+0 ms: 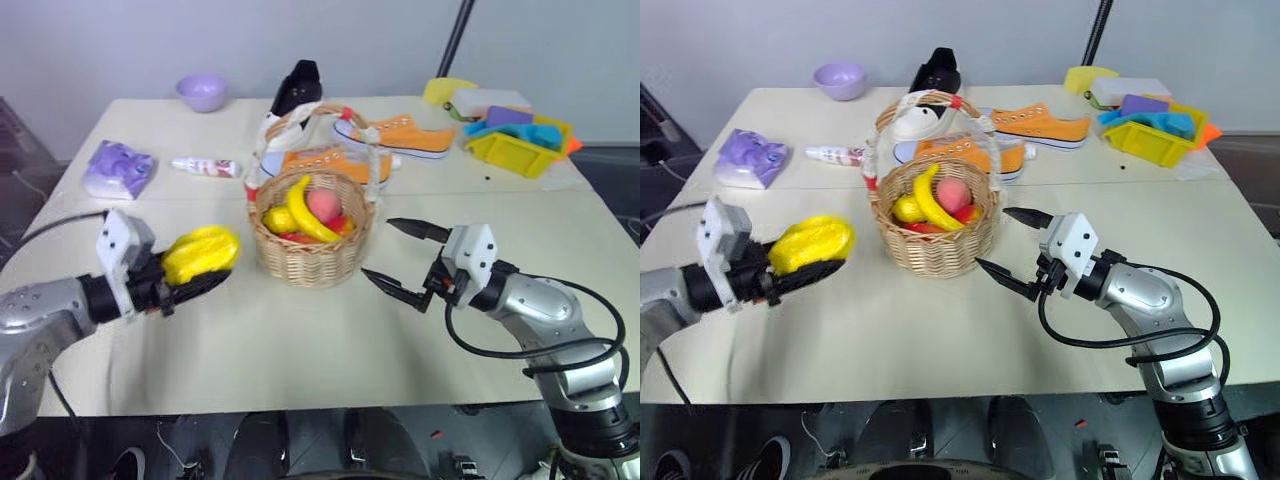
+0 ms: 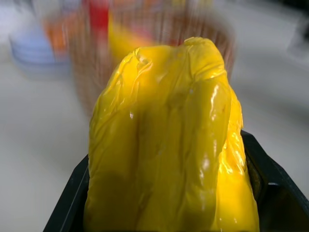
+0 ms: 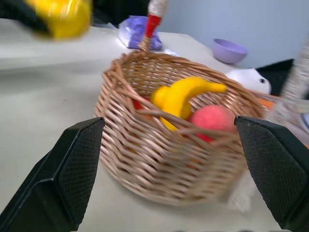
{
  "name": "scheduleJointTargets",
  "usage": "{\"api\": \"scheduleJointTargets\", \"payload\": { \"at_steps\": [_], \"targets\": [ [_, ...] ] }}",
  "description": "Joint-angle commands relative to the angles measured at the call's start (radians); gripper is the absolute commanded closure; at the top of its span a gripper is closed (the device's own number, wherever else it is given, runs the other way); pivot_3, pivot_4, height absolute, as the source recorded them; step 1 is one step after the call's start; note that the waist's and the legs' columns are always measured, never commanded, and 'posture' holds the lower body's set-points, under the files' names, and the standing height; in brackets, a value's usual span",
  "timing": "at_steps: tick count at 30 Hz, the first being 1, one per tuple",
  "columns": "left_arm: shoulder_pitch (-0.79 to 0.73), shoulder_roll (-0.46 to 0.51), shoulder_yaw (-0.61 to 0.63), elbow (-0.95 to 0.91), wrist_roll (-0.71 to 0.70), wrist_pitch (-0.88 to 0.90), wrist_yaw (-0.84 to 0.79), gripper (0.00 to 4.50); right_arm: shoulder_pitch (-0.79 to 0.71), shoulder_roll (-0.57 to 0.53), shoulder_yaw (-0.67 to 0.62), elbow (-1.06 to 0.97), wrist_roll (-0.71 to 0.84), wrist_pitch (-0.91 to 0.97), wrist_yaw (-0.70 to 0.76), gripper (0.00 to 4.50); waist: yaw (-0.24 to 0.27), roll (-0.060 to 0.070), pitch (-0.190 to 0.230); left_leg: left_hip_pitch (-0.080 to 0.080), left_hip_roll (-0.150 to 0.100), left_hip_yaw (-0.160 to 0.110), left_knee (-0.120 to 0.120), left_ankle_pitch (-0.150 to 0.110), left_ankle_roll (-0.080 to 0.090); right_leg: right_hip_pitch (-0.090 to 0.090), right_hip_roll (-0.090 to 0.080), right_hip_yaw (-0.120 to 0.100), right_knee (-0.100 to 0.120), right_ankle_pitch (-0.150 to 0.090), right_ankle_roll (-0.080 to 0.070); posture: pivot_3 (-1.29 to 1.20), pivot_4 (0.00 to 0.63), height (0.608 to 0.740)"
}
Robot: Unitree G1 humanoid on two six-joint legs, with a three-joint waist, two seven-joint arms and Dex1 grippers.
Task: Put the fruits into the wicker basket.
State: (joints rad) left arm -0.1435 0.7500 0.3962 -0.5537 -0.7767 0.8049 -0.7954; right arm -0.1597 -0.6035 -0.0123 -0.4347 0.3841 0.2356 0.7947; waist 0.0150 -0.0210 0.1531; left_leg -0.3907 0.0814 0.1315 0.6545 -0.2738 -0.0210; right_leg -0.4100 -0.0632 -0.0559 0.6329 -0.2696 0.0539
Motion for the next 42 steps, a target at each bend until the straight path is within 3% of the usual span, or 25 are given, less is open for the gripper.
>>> {"api": "scheduleJointTargets", "payload": {
  "at_steps": [1, 5, 10, 15, 21, 27, 29, 34, 39, 42],
  "targets": [
    [-0.142, -0.099, -0.132, -0.026, 0.003, 0.007, 0.142, 2.02, -0.018, -0.005, -0.02, -0.001, -0.011, -0.031, 0.001, 0.0, -0.002, 0.0, -0.001, 0.001, -0.001, 0.0, 0.0, 0.0, 0.001, 0.002, -0.001, 0.0, 0.0, 0.0, 0.0, 0.0, 0.15, 0.74],
    [-0.303, -0.233, -0.285, 0.085, 0.167, -0.053, 0.304, 2.02, -0.025, 0.004, -0.021, -0.005, -0.015, -0.026, -0.015, 0.0, -0.003, -0.001, -0.001, 0.0, -0.004, -0.001, 0.003, -0.001, 0.003, 0.003, 0.001, 0.001, 0.0, 0.003, 0.005, 0.0, 0.15, 0.74],
    [-0.362, -0.338, -0.355, 0.208, 0.242, -0.085, 0.373, 2.02, -0.028, 0.014, -0.022, -0.015, -0.025, -0.019, -0.049, 0.0, -0.013, -0.001, -0.001, 0.0, -0.002, 0.0, 0.002, -0.001, 0.003, 0.001, 0.005, 0.001, 0.0, 0.003, 0.006, 0.0, 0.15, 0.74],
    [-0.343, -0.358, -0.4, 0.196, 0.279, -0.101, 0.372, 0.05, -0.018, 0.011, -0.024, -0.024, -0.023, -0.013, -0.061, 0.0, -0.011, -0.001, -0.001, 0.0, -0.001, 0.0, 0.0, -0.001, 0.002, 0.0, 0.006, 0.001, 0.001, 0.003, 0.006, 0.0, 0.15, 0.74],
    [-0.294, -0.316, -0.369, 0.116, 0.234, -0.119, 0.288, 0.05, -0.023, 0.044, -0.057, -0.021, 0.012, 0.03, -0.122, 0.0, -0.012, -0.001, -0.001, 0.0, -0.001, 0.0, 0.001, -0.001, 0.002, 0.001, 0.005, 0.001, 0.0, 0.003, 0.006, 0.0, 0.15, 0.74],
    [-0.116, -0.188, -0.19, -0.019, 0.113, -0.134, 0.156, 0.05, 0.029, 0.107, -0.1, -0.074, 0.035, 0.109, -0.238, 0.0, -0.014, -0.001, -0.001, 0.0, 0.0, -0.001, -0.001, -0.001, 0.002, 0.0, 0.004, 0.001, 0.001, 0.003, 0.006, 0.0, 0.15, 0.74],
    [-0.008, -0.15, -0.115, -0.019, 0.142, -0.241, 0.082, 0.05, 0.043, 0.116, -0.092, -0.084, 0.027, 0.111, -0.25, 0.0, -0.021, -0.001, -0.001, 0.0, 0.0, 0.0, -0.002, -0.001, 0.002, -0.001, 0.004, 0.001, 0.001, 0.003, 0.005, 0.0, 0.15, 0.74],
    [0.153, -0.168, 0.041, 0.124, 0.163, -0.443, 0.014, 0.05, -0.015, 0.151, -0.066, -0.049, -0.019, 0.13, -0.316, 0.0, -0.029, -0.001, -0.001, 0.001, -0.001, 0.0, -0.002, 0.0, 0.001, -0.001, 0.002, 0.001, 0.0, 0.001, 0.002, 0.0, 0.15, 0.74],
    [0.245, -0.157, 0.068, 0.122, 0.147, -0.494, -0.033, 0.05, -0.066, 0.165, -0.055, -0.008, -0.038, 0.167, -0.354, 0.0, -0.023, -0.001, -0.001, 0.0, 0.0, 0.001, -0.002, 0.0, 0.001, -0.001, 0.0, 0.001, -0.001, 0.001, 0.002, 0.0, 0.15, 0.74],
    [0.251, -0.151, 0.066, 0.108, 0.139, -0.499, -0.029, 0.05, -0.17, 0.197, -0.025, 0.019, -0.024, 0.264, -0.395, 0.0, -0.028, -0.001, -0.001, -0.001, 0.0, 0.001, -0.002, -0.001, 0.001, -0.002, -0.001, 0.001, -0.001, 0.001, 0.001, 0.0, 0.15, 0.74]
  ]
}}
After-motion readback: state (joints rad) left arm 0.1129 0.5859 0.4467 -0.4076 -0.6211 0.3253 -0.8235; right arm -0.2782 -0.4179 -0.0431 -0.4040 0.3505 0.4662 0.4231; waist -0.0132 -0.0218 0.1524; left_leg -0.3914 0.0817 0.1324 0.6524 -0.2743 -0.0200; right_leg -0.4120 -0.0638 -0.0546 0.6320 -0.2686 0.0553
